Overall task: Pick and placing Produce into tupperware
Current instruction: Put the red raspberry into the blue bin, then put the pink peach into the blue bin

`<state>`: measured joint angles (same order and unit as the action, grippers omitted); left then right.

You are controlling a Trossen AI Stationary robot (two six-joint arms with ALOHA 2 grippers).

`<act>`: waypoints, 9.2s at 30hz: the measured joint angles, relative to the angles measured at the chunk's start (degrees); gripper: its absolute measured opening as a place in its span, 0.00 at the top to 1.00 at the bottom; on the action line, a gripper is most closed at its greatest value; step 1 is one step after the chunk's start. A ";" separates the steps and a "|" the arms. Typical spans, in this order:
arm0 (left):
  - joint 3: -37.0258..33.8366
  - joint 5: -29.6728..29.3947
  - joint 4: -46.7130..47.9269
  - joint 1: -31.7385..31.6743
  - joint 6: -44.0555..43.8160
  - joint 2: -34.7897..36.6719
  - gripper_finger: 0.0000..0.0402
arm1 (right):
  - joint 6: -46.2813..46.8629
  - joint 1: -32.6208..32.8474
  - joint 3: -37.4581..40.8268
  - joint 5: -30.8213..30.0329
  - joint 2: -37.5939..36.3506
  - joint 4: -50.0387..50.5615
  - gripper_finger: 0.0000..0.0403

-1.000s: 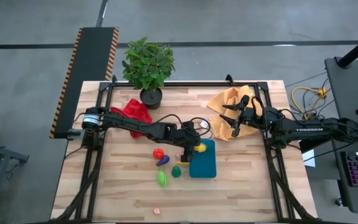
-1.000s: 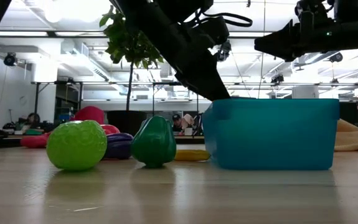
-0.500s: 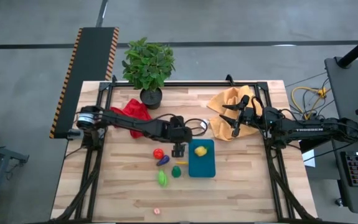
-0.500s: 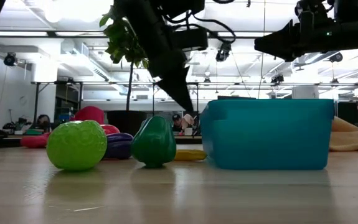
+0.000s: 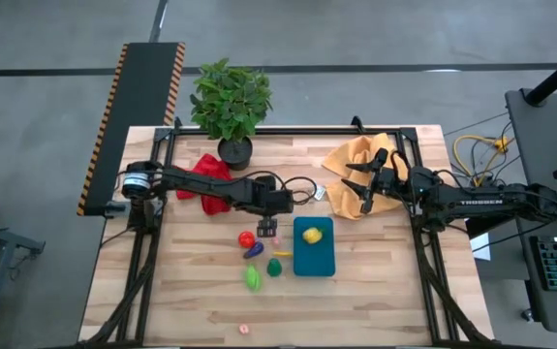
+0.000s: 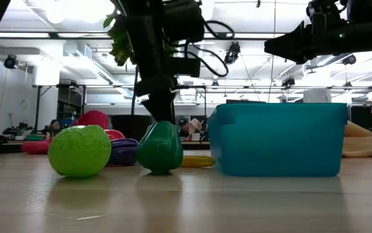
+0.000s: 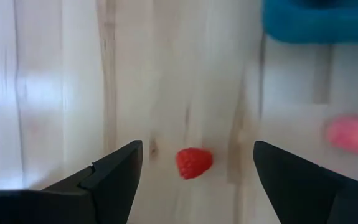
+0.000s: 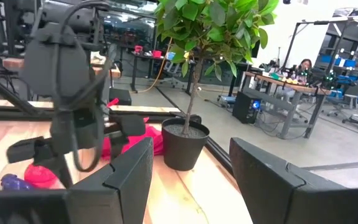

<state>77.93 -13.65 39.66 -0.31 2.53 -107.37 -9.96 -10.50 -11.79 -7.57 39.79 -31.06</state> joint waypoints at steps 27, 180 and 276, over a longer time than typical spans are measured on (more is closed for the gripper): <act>-7.30 4.39 -8.24 -2.48 6.90 -0.35 0.28 | -0.15 -0.02 0.02 0.00 0.00 0.78 0.49; -5.05 12.61 -30.74 3.27 1.11 1.73 0.61 | -2.16 -0.02 0.02 -1.55 0.00 0.78 0.49; -20.46 16.31 -34.56 5.74 -7.74 0.92 0.53 | -2.69 -0.02 0.00 -1.60 0.11 0.97 0.49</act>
<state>57.47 2.66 5.10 5.43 -5.21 -106.45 -12.64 -10.52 -11.79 -9.17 39.90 -30.09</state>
